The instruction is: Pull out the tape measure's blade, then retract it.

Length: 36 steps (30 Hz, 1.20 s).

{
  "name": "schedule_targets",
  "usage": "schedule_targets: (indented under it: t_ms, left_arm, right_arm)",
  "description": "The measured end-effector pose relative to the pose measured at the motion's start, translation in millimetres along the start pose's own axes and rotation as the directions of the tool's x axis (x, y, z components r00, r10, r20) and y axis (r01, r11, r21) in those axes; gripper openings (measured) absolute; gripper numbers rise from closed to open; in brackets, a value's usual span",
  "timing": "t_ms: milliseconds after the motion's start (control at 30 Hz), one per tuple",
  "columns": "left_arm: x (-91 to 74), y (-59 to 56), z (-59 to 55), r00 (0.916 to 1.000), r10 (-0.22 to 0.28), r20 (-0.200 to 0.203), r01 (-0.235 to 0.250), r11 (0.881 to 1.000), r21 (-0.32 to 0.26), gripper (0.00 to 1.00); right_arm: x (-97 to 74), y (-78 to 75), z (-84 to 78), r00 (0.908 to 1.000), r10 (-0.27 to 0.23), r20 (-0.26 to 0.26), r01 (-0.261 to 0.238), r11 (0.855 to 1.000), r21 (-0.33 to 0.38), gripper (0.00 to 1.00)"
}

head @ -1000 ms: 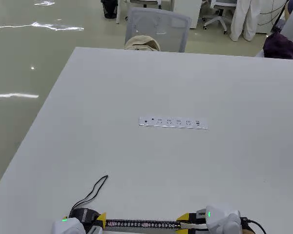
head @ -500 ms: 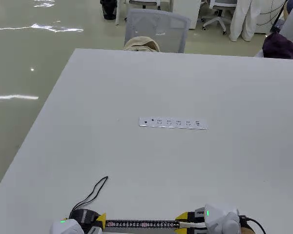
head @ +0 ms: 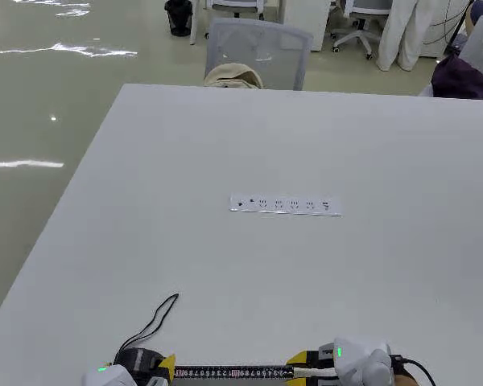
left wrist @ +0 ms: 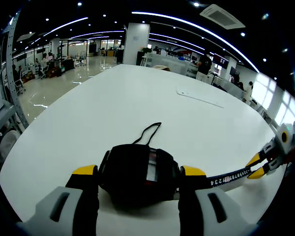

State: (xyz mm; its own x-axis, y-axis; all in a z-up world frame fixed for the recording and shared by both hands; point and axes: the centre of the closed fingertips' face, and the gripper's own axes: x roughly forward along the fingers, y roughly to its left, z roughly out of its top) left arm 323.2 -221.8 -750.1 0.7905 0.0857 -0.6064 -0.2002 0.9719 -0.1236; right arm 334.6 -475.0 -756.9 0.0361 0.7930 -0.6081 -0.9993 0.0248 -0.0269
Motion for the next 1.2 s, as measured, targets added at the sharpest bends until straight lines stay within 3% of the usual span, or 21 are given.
schedule_targets:
  t_ms: [1200]
  left_arm:
    - [-0.5, 0.7, 1.1, 0.9999, -0.011, 0.003, 0.011, 1.000, -0.013, 0.62]
  right_arm:
    - [10.9, 2.2, 15.2, 0.9997, 0.025, 0.006, -0.025, 1.000, -0.014, 0.13]
